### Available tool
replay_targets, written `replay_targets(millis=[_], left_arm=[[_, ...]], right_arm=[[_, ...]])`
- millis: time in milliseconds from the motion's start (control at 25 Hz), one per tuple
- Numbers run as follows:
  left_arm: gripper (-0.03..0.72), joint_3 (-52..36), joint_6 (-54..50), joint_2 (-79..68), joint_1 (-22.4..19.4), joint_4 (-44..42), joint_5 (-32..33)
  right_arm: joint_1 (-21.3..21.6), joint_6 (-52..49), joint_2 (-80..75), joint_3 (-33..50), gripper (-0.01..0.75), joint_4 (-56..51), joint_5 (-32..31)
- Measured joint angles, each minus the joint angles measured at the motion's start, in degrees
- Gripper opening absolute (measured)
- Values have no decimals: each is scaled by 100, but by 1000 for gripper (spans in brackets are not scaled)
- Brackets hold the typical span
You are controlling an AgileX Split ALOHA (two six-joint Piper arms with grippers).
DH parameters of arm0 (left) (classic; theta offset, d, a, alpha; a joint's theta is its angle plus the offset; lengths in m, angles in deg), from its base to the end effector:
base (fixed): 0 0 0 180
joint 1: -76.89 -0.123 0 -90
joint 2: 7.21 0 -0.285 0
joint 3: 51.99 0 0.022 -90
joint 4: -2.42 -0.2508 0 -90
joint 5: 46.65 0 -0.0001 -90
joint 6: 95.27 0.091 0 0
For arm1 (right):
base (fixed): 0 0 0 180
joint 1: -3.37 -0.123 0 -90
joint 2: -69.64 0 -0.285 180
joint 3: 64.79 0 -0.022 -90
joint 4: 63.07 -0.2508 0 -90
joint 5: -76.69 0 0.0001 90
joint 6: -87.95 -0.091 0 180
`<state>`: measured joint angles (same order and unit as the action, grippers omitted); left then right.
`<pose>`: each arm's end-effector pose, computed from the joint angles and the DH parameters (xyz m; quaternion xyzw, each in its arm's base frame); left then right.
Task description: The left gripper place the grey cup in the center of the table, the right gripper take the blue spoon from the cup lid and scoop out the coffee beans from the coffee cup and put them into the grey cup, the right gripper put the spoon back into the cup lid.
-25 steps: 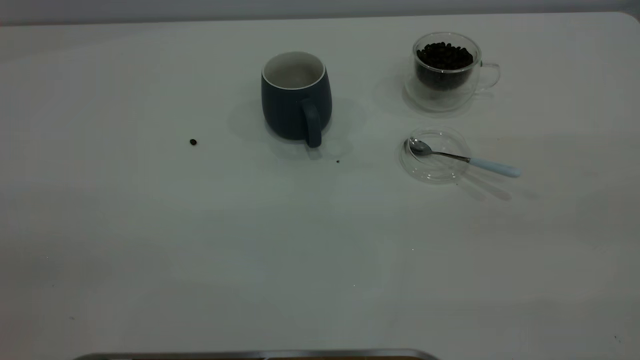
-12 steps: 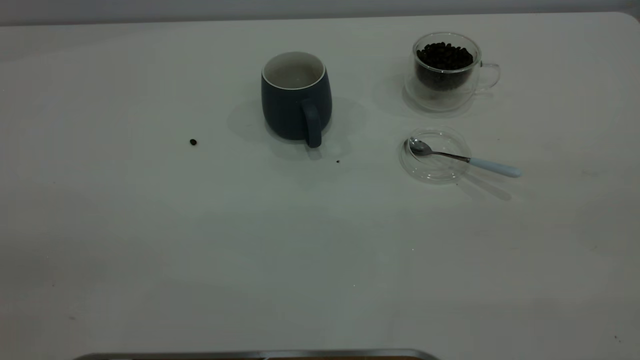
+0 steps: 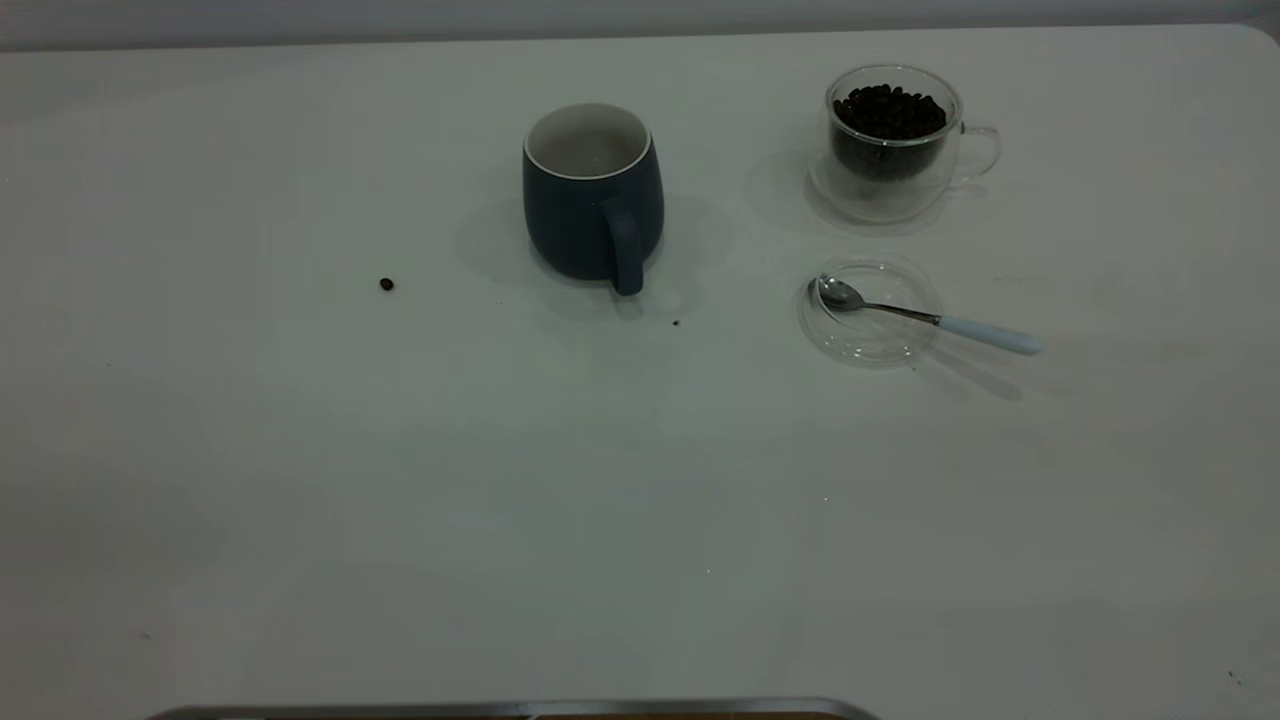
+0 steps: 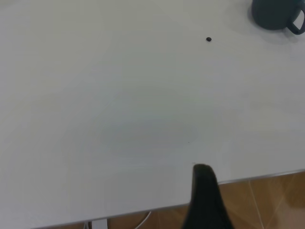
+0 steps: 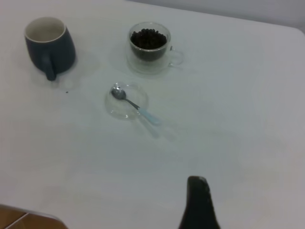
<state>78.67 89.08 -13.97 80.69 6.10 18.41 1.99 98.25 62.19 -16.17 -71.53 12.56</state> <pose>-0.0097 -0.0047 0.2677 0.0644 0.8682 -0.0297 0.4911 -0.0090 0.0118 0.2731 -0.0931 0.8595 0.0347 0.5013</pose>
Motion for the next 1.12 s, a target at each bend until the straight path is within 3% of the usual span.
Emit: replay_targets(millis=[1120], left_arm=[[588,0,-10,0,0,0,0]], right_arm=[[-156,-666,5,115,592,539,-31]])
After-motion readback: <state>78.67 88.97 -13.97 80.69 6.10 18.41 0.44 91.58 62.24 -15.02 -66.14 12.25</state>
